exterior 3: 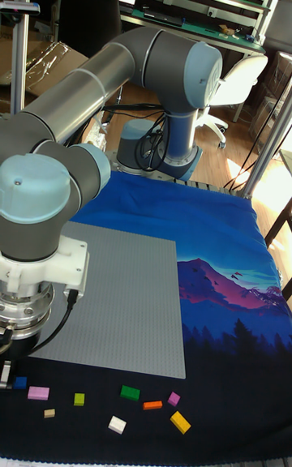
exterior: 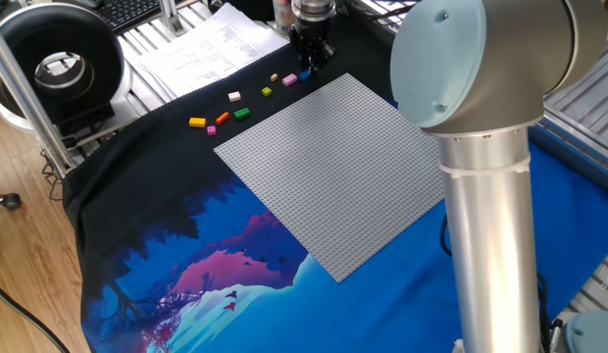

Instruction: Build with small Lego blocks

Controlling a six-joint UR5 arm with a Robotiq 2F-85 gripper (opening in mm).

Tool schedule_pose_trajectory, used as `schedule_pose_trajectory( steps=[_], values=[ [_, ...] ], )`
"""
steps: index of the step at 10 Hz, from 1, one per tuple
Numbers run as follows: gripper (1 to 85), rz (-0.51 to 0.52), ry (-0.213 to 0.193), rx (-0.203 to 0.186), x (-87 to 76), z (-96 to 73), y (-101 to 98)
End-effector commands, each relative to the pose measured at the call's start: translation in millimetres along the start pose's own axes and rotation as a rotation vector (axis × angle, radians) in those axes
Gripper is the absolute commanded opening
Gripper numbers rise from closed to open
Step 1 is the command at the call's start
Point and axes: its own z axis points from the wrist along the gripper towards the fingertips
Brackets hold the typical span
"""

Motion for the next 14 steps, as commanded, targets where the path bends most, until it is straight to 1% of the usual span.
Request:
schedule_pose_trajectory(
  steps=[1, 2, 7, 9, 14],
  values=[
    [28.0, 0.019, -0.014, 0.002, -2.8, 0.0, -0.1],
    [26.3, 0.019, -0.014, 0.002, -2.8, 0.0, -0.1],
    [23.7, 0.026, -0.01, 0.003, -1.9, 0.1, -0.2],
    [17.3, 0.034, -0.004, 0.004, -0.4, 0.2, -0.5],
    [17.7, 0.052, -0.007, -0.002, -1.3, -2.4, 2.4]
  ],
)
